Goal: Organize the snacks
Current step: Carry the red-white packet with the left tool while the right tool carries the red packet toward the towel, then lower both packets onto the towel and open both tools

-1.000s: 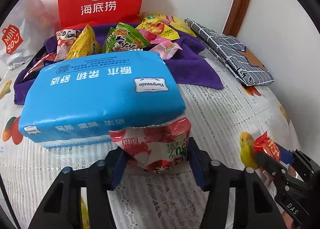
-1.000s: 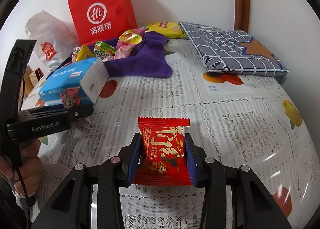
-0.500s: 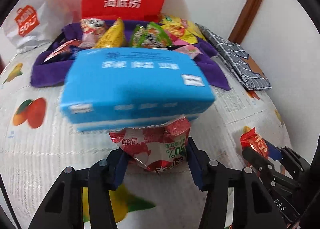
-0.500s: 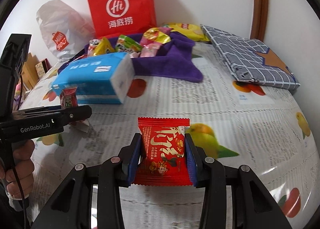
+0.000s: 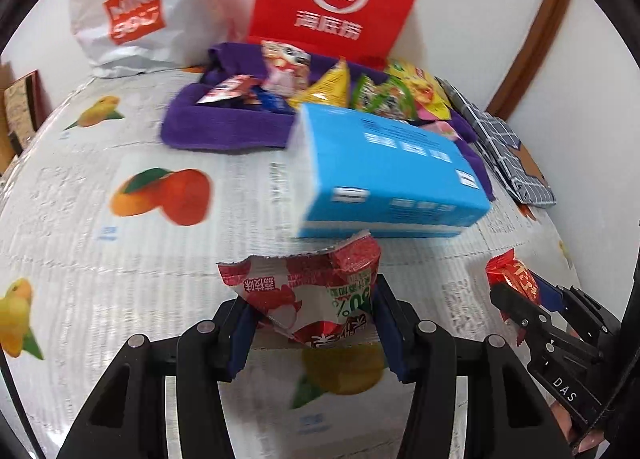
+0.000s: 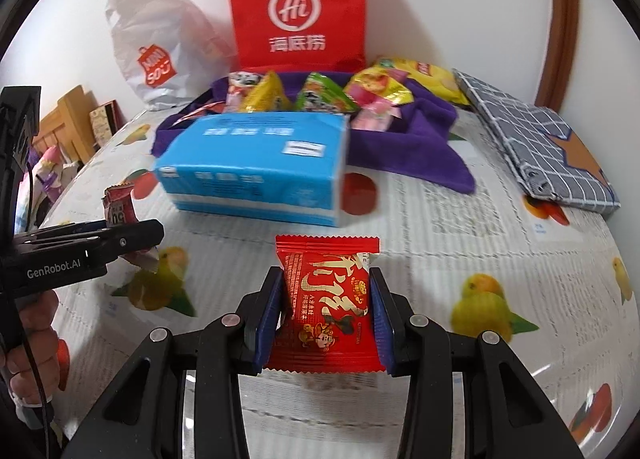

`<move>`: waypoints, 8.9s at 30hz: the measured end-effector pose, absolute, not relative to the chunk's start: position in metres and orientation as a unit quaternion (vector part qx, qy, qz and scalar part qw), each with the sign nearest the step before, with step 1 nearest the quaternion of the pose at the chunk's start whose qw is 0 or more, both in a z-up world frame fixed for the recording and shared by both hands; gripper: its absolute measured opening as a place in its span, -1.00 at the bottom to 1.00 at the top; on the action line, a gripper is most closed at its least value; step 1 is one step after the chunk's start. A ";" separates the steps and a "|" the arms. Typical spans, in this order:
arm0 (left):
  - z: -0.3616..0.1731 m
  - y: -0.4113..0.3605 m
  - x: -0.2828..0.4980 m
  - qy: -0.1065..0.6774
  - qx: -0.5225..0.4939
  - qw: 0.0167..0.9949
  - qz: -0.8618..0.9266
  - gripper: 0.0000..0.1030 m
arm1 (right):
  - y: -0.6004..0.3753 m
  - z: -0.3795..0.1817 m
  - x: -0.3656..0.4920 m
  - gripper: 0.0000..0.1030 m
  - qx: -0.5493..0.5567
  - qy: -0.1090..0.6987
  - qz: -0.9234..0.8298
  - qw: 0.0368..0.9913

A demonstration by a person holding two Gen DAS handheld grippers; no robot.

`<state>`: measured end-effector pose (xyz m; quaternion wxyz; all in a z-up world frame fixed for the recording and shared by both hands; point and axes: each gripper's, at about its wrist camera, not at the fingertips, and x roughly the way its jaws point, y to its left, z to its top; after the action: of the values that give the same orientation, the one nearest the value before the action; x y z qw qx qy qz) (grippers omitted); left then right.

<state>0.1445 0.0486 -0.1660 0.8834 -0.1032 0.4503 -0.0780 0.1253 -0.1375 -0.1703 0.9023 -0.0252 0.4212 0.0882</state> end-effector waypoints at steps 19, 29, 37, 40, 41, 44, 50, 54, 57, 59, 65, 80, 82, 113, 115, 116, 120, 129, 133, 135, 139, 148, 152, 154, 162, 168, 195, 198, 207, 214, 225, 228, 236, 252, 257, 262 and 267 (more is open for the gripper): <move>-0.164 0.114 0.121 0.430 -0.154 0.888 -0.052 -0.01 | -0.073 -0.157 0.131 -0.19 -0.047 0.421 0.127 0.897; -0.160 0.113 0.118 0.427 -0.160 0.889 -0.044 -0.01 | -0.077 -0.155 0.128 -0.19 -0.047 0.416 0.130 0.899; -0.158 0.094 0.123 0.430 -0.142 0.889 -0.067 -0.01 | -0.104 -0.152 0.122 -0.19 -0.029 0.408 0.105 0.907; -0.158 0.087 0.128 0.433 -0.142 0.887 -0.077 -0.01 | -0.116 -0.156 0.126 -0.19 -0.018 0.417 0.092 0.904; -0.157 0.084 0.130 0.435 -0.140 0.886 -0.078 -0.01 | -0.120 -0.156 0.127 -0.19 -0.015 0.417 0.088 0.904; -0.153 0.076 0.133 0.435 -0.133 0.887 -0.081 -0.01 | -0.133 -0.155 0.127 -0.19 -0.004 0.412 0.079 0.908; -0.144 0.064 0.126 0.425 -0.127 0.892 -0.084 -0.01 | -0.151 -0.144 0.119 -0.19 0.007 0.396 0.071 0.916; -0.144 0.060 0.121 0.427 -0.123 0.892 -0.085 -0.01 | -0.158 -0.140 0.115 -0.19 0.009 0.386 0.066 0.920; -0.146 0.061 0.119 0.429 -0.118 0.892 -0.084 -0.01 | -0.160 -0.141 0.116 -0.19 0.018 0.386 0.065 0.920; -0.147 0.063 0.119 0.431 -0.116 0.892 -0.080 -0.01 | -0.161 -0.143 0.117 -0.19 0.024 0.390 0.065 0.918; -0.149 0.065 0.122 0.428 -0.127 0.890 -0.091 -0.01 | -0.157 -0.146 0.119 -0.19 0.019 0.395 0.063 0.916; -0.139 0.066 0.127 0.424 -0.123 0.892 -0.093 -0.01 | -0.155 -0.142 0.122 -0.19 0.017 0.384 0.072 0.920; -0.136 0.065 0.128 0.422 -0.123 0.894 -0.094 -0.01 | -0.155 -0.138 0.122 -0.19 0.011 0.377 0.070 0.923; -0.064 0.057 0.138 0.387 -0.089 0.913 -0.090 -0.01 | -0.159 -0.063 0.141 -0.19 0.008 0.330 0.061 0.942; -0.060 0.057 0.140 0.385 -0.087 0.915 -0.087 -0.01 | -0.159 -0.060 0.143 -0.19 0.008 0.329 0.059 0.942; -0.058 0.057 0.141 0.385 -0.085 0.915 -0.084 -0.01 | -0.159 -0.059 0.144 -0.19 0.009 0.329 0.058 0.942; -0.053 0.058 0.145 0.383 -0.079 0.917 -0.077 -0.01 | -0.159 -0.054 0.148 -0.19 0.006 0.328 0.056 0.943; -0.043 0.060 0.156 0.384 -0.068 0.919 -0.059 -0.01 | -0.163 -0.047 0.155 -0.19 0.003 0.321 0.055 0.945; -0.041 0.060 0.162 0.384 -0.069 0.919 -0.059 -0.01 | -0.166 -0.045 0.163 -0.19 0.001 0.327 0.055 0.943; -0.037 0.059 0.166 0.382 -0.068 0.920 -0.061 -0.01 | -0.167 -0.041 0.168 -0.19 0.002 0.327 0.054 0.944; -0.025 0.059 0.169 0.372 -0.067 0.924 -0.061 -0.01 | -0.168 -0.025 0.170 -0.19 0.002 0.311 0.054 0.949; -0.003 0.057 0.176 0.363 -0.061 0.928 -0.065 -0.01 | -0.167 -0.003 0.174 -0.19 -0.003 0.289 0.055 0.956; 0.006 0.054 0.177 0.353 -0.051 0.932 -0.064 -0.01 | -0.166 0.005 0.175 -0.19 -0.001 0.281 0.057 0.958; 0.008 0.055 0.179 0.353 -0.052 0.932 -0.065 -0.01 | -0.164 0.008 0.176 -0.19 -0.003 0.277 0.057 0.959; 0.015 0.055 0.189 0.348 -0.046 0.935 -0.062 -0.01 | -0.163 0.014 0.186 -0.19 -0.004 0.274 0.056 0.960; 0.017 0.056 0.202 0.345 -0.047 0.936 -0.061 -0.01 | -0.162 0.017 0.202 -0.19 -0.009 0.273 0.057 0.960; -0.012 0.066 0.272 0.373 -0.033 0.926 -0.043 -0.01 | -0.155 -0.010 0.288 -0.19 -0.001 0.295 0.062 0.953; -0.016 0.066 0.278 0.377 -0.031 0.925 -0.042 -0.01 | -0.155 -0.017 0.296 -0.19 0.003 0.300 0.062 0.952; -0.032 0.069 0.302 0.387 -0.035 0.920 -0.043 0.00 | -0.160 -0.033 0.317 -0.19 0.006 0.318 0.060 0.946; -0.048 0.072 0.325 0.401 -0.044 0.914 -0.045 0.00 | -0.164 -0.048 0.337 -0.19 0.009 0.331 0.056 0.942; -0.081 0.066 0.359 0.430 -0.041 0.901 -0.041 0.00 | -0.150 -0.087 0.365 -0.19 -0.006 0.370 0.073 0.926; -0.094 0.066 0.368 0.443 -0.043 0.894 -0.038 0.00 | -0.149 -0.102 0.370 -0.19 -0.008 0.389 0.076 0.918; -0.114 0.059 0.384 0.469 -0.034 0.881 -0.040 0.00 | -0.142 -0.127 0.378 -0.19 -0.015 0.413 0.096 0.906; -0.132 0.046 0.387 0.486 -0.019 0.872 -0.051 0.01 | -0.143 -0.141 0.388 -0.19 -0.025 0.435 0.088 0.896; -0.133 0.043 0.387 0.491 -0.017 0.869 -0.055 0.02 | -0.146 -0.143 0.387 -0.19 -0.023 0.440 0.088 0.893; -0.129 0.041 0.383 0.496 -0.019 0.866 -0.061 0.24 | -0.147 -0.140 0.383 -0.19 -0.022 0.438 0.086 0.895; -0.115 0.042 0.370 0.485 -0.018 0.873 -0.055 0.35 | -0.146 -0.132 0.371 -0.15 -0.020 0.436 0.085 0.896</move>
<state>0.3698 0.0417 -0.1145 0.8728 -0.0181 0.4846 -0.0554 0.3706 -0.1463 -0.1323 0.8958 -0.0201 0.4358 0.0853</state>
